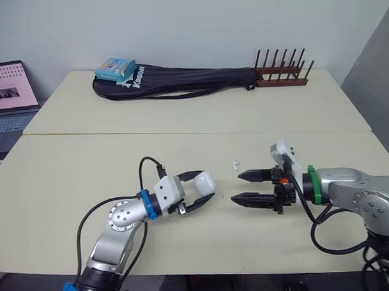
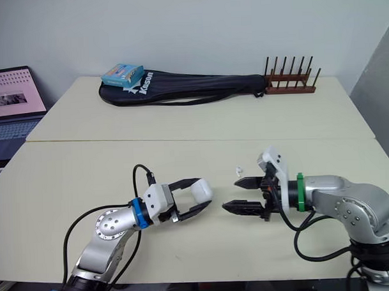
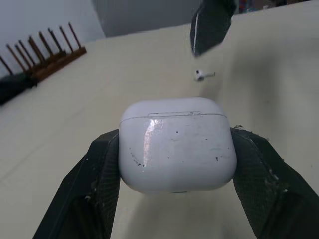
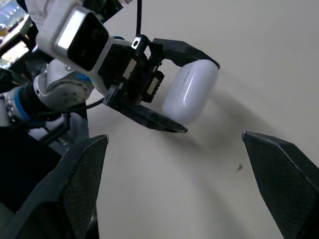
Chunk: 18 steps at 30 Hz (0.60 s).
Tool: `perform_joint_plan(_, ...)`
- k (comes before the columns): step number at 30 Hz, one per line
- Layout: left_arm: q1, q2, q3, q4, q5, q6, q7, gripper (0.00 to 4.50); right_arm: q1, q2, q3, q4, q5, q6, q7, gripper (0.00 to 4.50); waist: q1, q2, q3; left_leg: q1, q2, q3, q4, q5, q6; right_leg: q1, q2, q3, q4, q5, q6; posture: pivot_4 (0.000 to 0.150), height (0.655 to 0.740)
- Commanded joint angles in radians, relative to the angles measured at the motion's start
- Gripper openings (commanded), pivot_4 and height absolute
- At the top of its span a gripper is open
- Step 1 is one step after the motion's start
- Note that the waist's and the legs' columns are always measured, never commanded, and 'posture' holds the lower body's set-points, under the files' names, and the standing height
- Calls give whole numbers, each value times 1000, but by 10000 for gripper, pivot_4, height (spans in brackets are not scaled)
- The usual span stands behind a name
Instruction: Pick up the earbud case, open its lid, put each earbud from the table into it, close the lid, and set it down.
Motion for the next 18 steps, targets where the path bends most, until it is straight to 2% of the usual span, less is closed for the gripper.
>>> perform_joint_plan(1, -14, -11, -23, 0, 15, -95, -6, 27966, -30, 19, -36, 4, 67, 55, -54, 45000, 0, 0, 0, 0, 0, 0, 0, 0, 0, 0, 0, 0, 0, 0, 0, 1500, 7274)
perform_joint_plan(9, -46, -40, -59, 25, 32, -180, 10, 27966, -54, 96, -24, 59, 117, 92, -135, 45000, 0, 0, 0, -1, 0, 0, 0, 0, 0, 0, 0, 0, -1, 0, 0, 1500, 7274)
perform_joint_plan(18, -68, -53, -77, 43, 42, -210, 22, 27966, -80, 103, -13, 116, 116, 100, -138, 45000, 0, 0, 0, -1, 0, 1, 0, 0, 0, -1, 0, 0, -2, 0, 0, 1500, 7274)
